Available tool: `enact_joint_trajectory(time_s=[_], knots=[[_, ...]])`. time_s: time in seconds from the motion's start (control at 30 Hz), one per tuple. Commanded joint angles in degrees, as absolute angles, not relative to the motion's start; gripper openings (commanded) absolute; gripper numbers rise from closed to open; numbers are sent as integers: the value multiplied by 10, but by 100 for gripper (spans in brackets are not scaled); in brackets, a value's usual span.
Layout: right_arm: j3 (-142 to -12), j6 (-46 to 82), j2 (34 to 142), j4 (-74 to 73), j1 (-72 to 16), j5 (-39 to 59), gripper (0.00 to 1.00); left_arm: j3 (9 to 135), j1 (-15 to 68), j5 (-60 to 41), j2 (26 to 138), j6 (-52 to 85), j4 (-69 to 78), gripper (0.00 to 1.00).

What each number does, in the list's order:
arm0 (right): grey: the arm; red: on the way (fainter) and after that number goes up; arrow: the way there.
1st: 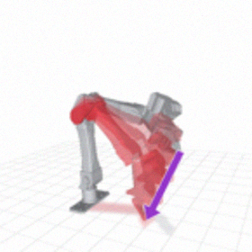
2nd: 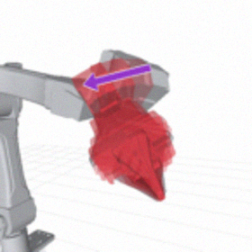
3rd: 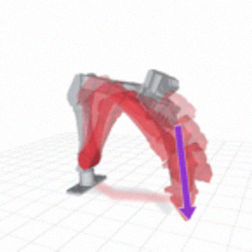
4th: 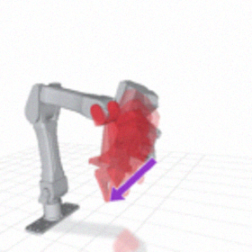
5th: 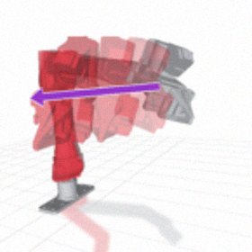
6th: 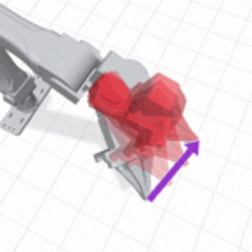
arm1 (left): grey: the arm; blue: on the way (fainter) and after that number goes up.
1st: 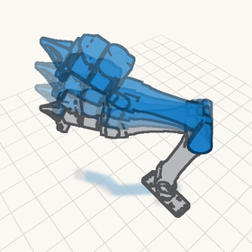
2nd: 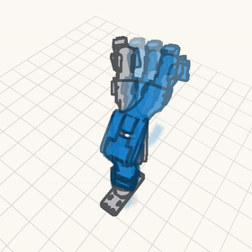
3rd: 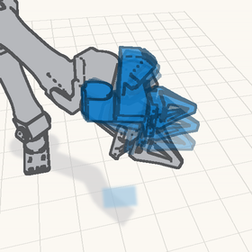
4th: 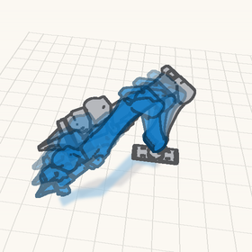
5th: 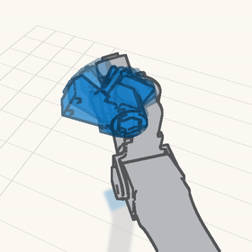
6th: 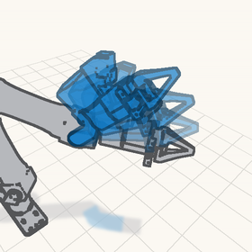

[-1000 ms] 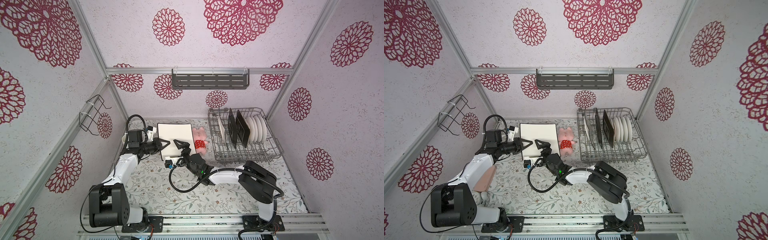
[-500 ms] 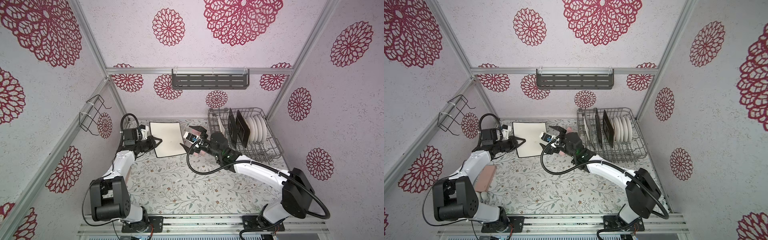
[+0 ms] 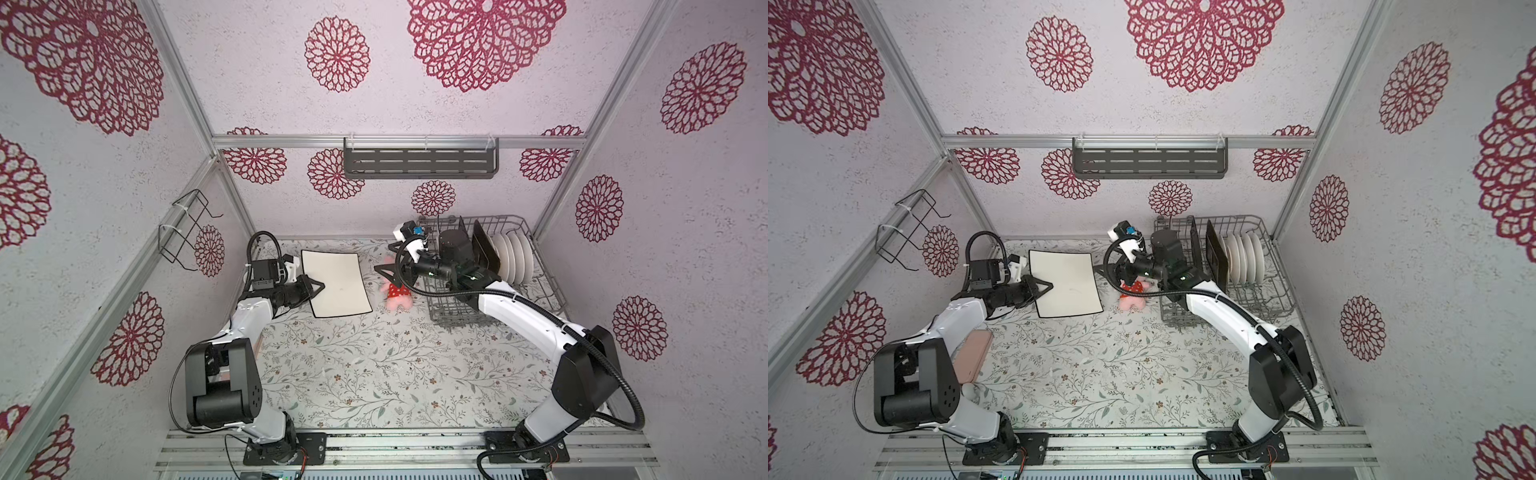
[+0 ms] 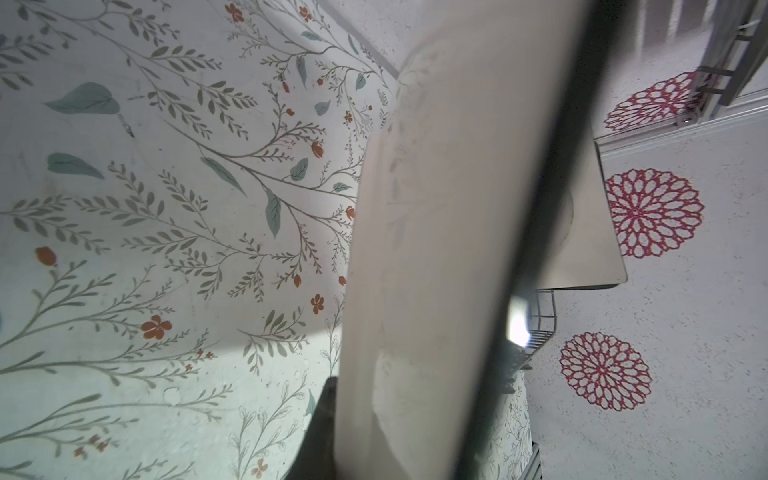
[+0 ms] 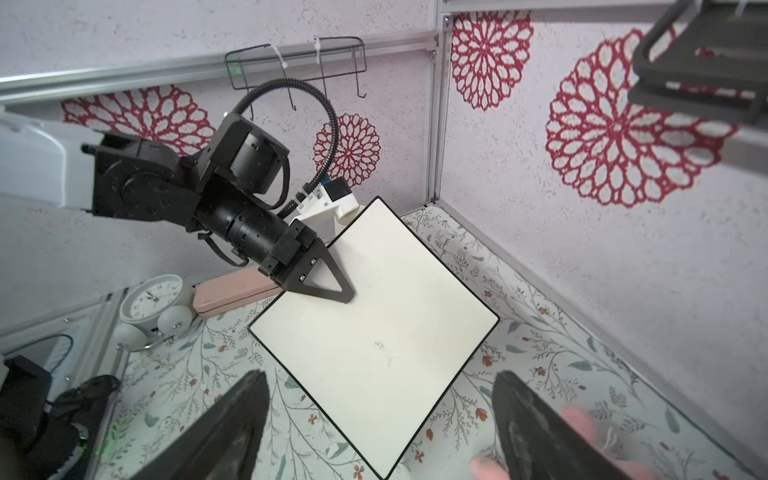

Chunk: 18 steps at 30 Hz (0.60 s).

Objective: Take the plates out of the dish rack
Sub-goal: 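Open the right gripper and move it back toward the dish rack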

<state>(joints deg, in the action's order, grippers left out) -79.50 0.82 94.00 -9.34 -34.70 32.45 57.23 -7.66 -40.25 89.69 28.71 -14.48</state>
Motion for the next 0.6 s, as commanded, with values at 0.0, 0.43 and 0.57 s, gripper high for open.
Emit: enact_joint_trajectory(time_s=[0.0,0.43,0.57], knots=[[-805,134,948,-114,-321,390,83,596,-76,-426,892,281,-81,0],[-824,173,974,-108,-286,389,77,661,-74,-415,978,270,-93,0],[-823,168,983,-104,-282,394,77,686,-71,-423,998,258,-111,0]])
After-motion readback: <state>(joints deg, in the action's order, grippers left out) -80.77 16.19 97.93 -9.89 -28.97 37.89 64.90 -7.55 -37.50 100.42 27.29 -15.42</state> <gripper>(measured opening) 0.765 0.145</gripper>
